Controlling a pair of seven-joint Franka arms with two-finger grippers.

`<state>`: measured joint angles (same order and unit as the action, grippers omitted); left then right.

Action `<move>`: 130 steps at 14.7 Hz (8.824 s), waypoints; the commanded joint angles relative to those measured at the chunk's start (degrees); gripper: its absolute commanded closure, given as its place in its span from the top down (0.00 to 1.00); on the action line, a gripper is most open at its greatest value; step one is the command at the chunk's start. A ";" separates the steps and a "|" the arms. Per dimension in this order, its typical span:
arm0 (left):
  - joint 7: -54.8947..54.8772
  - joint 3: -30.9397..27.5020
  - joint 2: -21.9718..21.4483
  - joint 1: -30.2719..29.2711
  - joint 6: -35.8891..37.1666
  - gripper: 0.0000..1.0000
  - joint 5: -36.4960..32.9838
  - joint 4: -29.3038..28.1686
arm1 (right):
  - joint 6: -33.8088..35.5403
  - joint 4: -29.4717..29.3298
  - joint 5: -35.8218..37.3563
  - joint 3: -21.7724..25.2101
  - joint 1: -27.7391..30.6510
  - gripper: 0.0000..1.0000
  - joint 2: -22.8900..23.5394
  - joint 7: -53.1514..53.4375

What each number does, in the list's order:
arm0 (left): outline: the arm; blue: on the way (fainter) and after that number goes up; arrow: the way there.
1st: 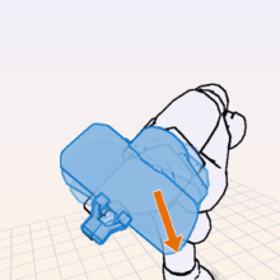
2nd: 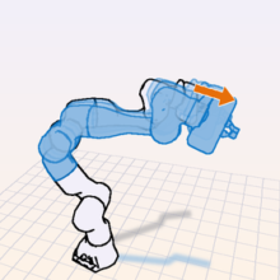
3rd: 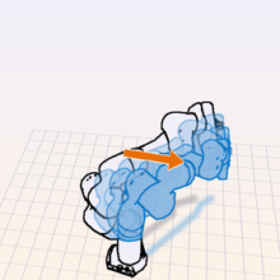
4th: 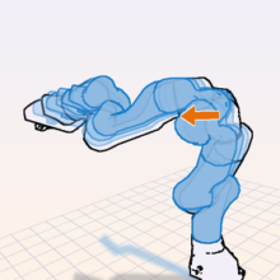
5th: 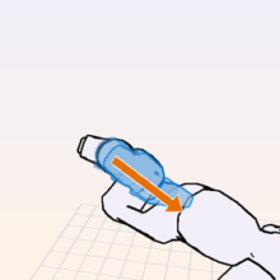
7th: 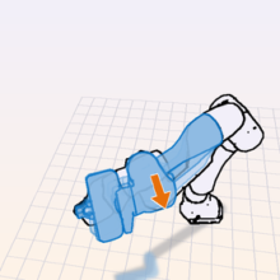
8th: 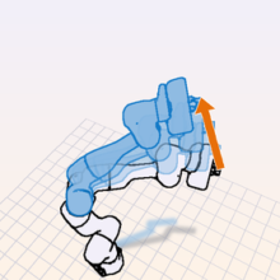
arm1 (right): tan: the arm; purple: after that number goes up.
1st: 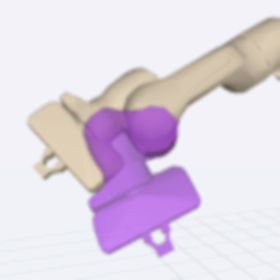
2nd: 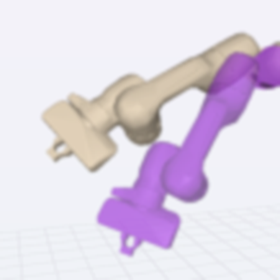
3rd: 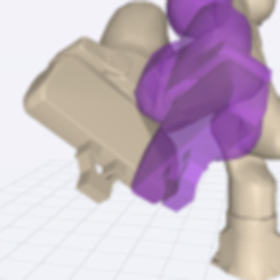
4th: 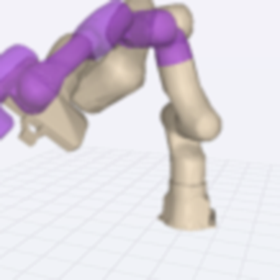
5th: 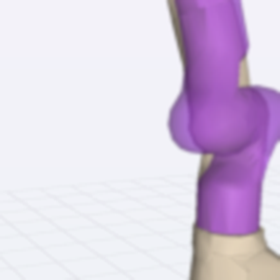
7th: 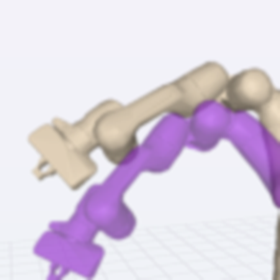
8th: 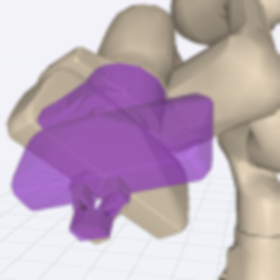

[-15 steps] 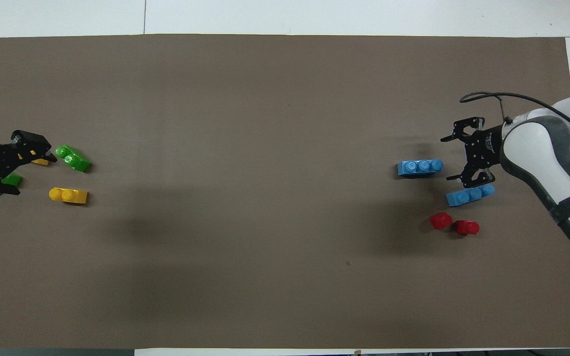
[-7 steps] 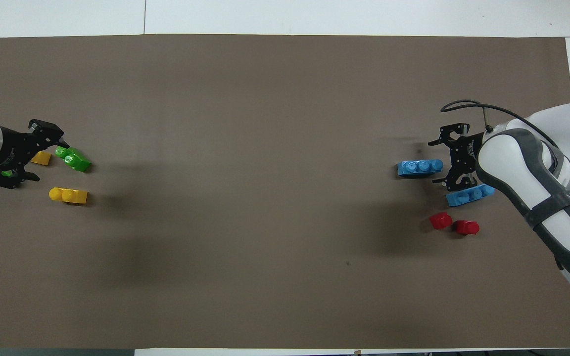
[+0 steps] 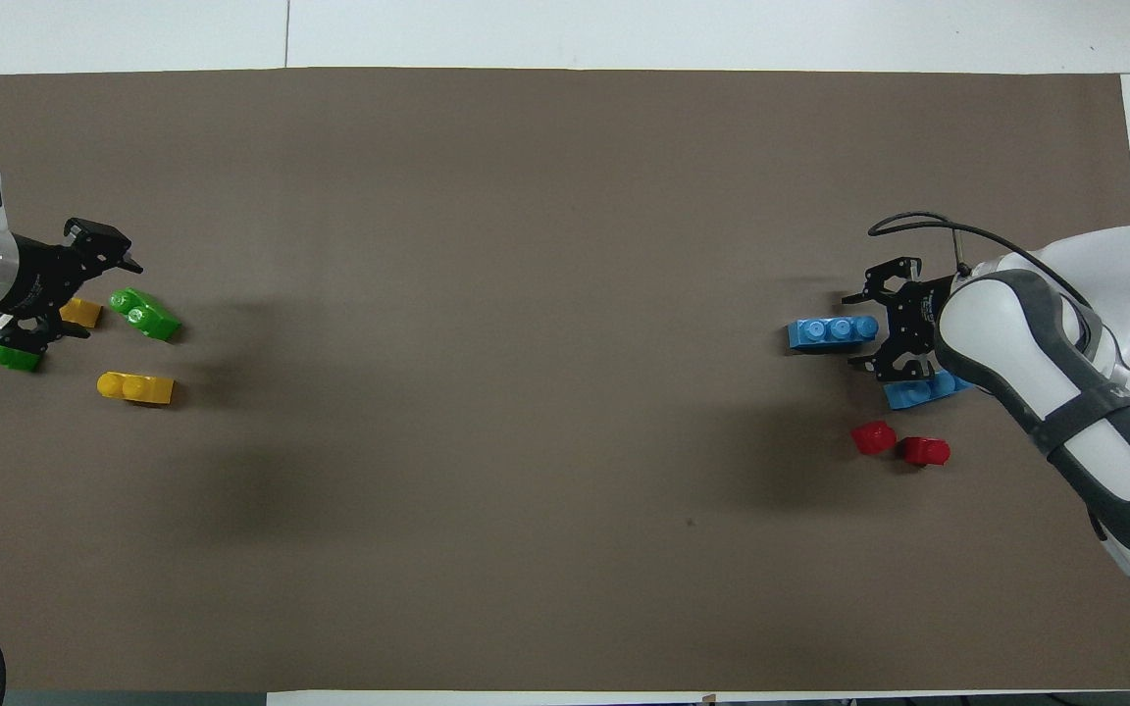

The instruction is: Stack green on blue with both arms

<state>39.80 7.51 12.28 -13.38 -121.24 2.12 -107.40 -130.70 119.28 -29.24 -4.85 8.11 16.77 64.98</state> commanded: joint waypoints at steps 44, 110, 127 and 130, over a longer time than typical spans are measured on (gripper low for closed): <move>18.86 0.32 4.52 4.49 -2.70 0.00 -3.87 2.19 | -17.30 -9.68 -7.06 -0.78 -38.35 0.00 8.20 33.45; 48.22 0.23 -5.60 20.87 3.29 1.00 -12.93 -2.73 | 27.31 -21.44 14.36 1.24 -5.49 1.00 -8.06 -17.11; -36.44 -0.30 -5.86 7.75 31.38 1.00 -6.16 18.17 | 44.04 -28.84 28.19 1.15 -0.03 1.00 -17.38 -59.36; -37.25 0.49 -5.95 8.10 37.29 1.00 -5.98 21.61 | 44.83 -28.84 28.19 1.24 0.33 1.00 -17.38 -59.45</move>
<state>4.27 7.34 6.27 -5.04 -87.83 -4.58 -88.21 -87.44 91.62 -2.37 -3.09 7.39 -1.16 7.20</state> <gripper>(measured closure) 0.000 0.000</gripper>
